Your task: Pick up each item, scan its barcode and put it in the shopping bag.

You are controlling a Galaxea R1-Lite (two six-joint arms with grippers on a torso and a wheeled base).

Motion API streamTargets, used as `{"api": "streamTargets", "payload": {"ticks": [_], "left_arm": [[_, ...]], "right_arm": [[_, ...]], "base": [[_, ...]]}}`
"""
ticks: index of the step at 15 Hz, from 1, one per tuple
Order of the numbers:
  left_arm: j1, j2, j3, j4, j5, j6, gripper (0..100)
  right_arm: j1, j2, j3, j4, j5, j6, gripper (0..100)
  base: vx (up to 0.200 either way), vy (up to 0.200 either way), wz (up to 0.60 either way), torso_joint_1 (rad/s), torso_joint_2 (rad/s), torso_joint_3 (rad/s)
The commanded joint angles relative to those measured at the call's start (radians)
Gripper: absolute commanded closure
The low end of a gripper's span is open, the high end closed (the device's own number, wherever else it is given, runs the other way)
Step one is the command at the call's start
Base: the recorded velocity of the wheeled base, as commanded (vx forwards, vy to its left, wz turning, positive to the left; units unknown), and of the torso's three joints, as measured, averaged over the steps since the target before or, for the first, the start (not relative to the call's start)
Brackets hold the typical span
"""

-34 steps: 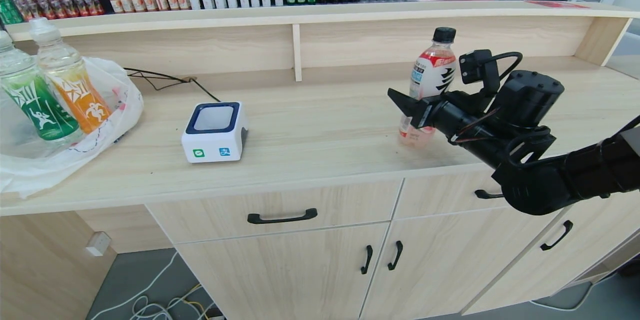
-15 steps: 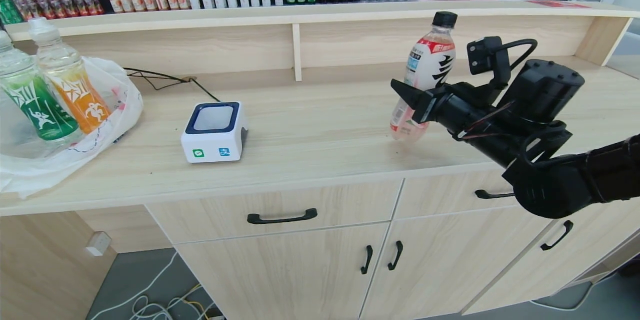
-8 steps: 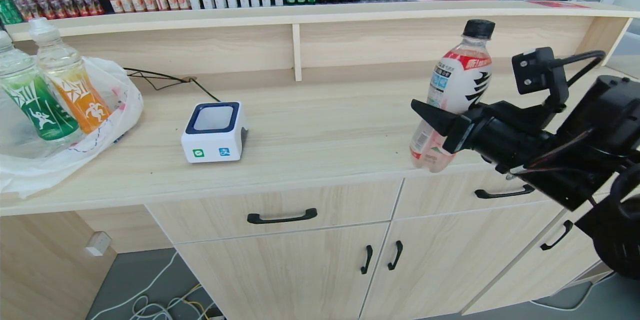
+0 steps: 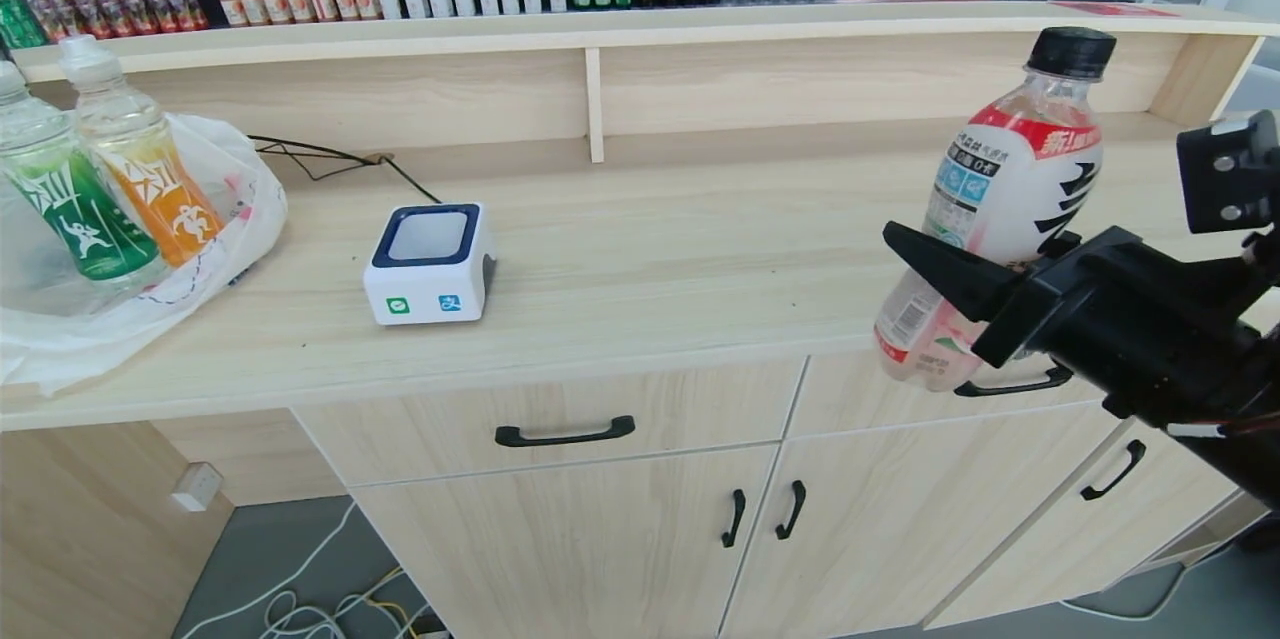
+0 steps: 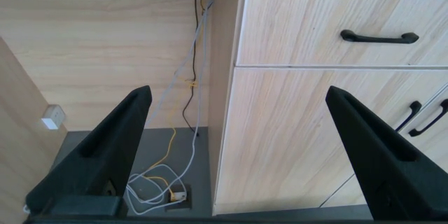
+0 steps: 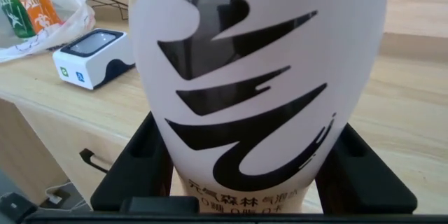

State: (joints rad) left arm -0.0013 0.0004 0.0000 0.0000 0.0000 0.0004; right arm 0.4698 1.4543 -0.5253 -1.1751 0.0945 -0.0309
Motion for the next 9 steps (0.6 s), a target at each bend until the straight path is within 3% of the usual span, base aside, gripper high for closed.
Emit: {"api": "streamTargets", "payload": {"ticks": [1, 5, 9], "left_arm": [[0.000, 0.000, 0.000, 0.000, 0.000, 0.000, 0], [0.001, 0.000, 0.000, 0.000, 0.000, 0.000, 0], [0.000, 0.000, 0.000, 0.000, 0.000, 0.000, 0]], "right_arm": [[0.009, -0.031, 0.010, 0.002, 0.001, 0.005, 100], [0.038, -0.012, -0.025, 0.000, 0.011, 0.066, 100], [0.190, -0.017, -0.024, -0.001, 0.030, 0.135, 100]], "base": [[0.000, 0.000, 0.00, 0.000, 0.00, 0.000], [0.000, 0.000, 0.00, 0.000, 0.00, 0.000], [0.000, 0.000, 0.00, 0.000, 0.00, 0.000]]}}
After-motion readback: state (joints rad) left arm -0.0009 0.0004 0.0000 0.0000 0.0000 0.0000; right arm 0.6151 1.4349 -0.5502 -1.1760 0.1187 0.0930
